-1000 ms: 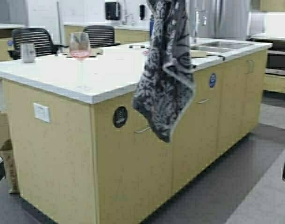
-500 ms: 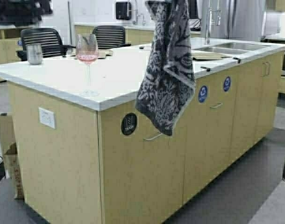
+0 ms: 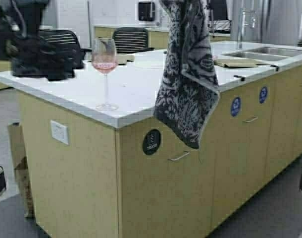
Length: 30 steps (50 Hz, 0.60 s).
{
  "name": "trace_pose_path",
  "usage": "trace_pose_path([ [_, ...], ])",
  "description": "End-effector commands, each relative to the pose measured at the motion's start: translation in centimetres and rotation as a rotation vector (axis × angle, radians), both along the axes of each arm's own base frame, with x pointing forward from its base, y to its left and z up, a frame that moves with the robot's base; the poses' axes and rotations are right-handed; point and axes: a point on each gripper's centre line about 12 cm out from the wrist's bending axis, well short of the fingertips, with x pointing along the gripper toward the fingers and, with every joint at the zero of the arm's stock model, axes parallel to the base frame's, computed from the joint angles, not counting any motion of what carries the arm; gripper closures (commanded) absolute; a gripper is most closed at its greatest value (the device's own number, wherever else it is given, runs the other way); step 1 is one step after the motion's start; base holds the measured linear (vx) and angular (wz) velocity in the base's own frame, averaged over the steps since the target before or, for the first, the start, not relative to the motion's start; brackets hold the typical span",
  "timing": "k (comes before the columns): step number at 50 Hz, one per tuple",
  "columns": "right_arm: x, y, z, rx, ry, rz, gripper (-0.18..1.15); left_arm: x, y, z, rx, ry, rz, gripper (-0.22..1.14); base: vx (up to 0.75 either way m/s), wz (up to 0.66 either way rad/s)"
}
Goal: Get the cloth and wipe up the spill under the wine glass
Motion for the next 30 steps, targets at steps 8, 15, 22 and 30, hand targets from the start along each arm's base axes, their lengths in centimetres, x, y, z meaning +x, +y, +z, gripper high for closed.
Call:
trace_pose_path([
  [8, -0.3, 0.0, 1.5, 0.04, -0.051, 0.005, 0.91, 3.4, -3.1, -2.3, 0.055, -0.057, -0.039, 0.89, 0.19, 0.15],
  [15, -0.2, 0.0, 1.7, 0.045, -0.058, 0.005, 0.91, 4.2, -4.3, -3.4, 0.061, -0.084, -0.063, 0.89, 0.18, 0.14],
  [22, -0.3, 0.0, 1.6, 0.044, -0.055, 0.004, 0.91, 4.7, -5.3, -4.5, 0.058, -0.138, -0.095, 0.88, 0.17, 0.13],
  [30, 0.1, 0.2, 0.9, 0.033, -0.037, 0.004, 0.91, 5.1, -6.3, -6.2, 0.05, -0.194, -0.146, 0.88, 0.15, 0.1],
])
